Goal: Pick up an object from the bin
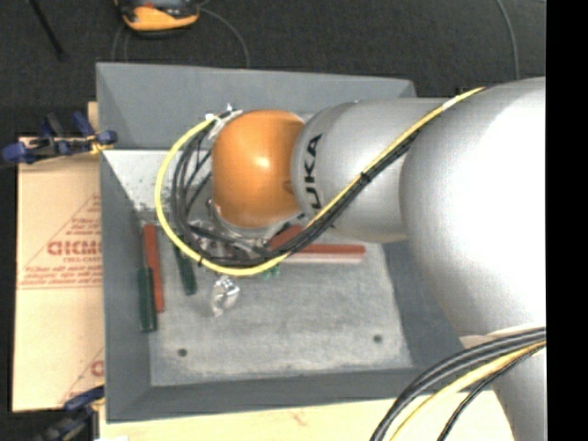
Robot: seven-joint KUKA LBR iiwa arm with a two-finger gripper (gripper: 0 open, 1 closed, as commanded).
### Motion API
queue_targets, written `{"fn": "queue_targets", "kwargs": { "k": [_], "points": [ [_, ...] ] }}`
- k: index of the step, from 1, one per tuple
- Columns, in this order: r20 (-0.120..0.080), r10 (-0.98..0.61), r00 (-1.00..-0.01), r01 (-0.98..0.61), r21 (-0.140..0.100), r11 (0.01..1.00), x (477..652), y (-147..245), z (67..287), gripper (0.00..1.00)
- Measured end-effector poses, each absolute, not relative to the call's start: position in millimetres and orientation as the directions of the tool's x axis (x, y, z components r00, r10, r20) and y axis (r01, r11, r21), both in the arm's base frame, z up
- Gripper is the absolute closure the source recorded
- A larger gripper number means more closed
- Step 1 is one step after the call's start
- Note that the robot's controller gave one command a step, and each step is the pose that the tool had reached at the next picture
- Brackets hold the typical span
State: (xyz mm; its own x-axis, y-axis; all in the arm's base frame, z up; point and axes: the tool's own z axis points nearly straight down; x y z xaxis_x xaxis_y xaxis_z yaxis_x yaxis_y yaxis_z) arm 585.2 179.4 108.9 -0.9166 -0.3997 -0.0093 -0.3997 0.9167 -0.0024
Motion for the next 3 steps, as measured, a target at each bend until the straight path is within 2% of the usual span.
{"fn": "queue_targets", "kwargs": {
  "k": [1,2,3],
  "points": [
    [-0.003,-0.666,-0.746,-0.666,-0.002,0.746,607.5,189.1,96.0,0.0],
    [-0.001,-0.785,-0.62,-0.785,-0.005,0.62,650.7,146.2,80.4,1.0],
    [-0.002,-0.785,-0.62,-0.785,-0.005,0.62,650.8,146.3,80.5,1.0]
  ]
}}
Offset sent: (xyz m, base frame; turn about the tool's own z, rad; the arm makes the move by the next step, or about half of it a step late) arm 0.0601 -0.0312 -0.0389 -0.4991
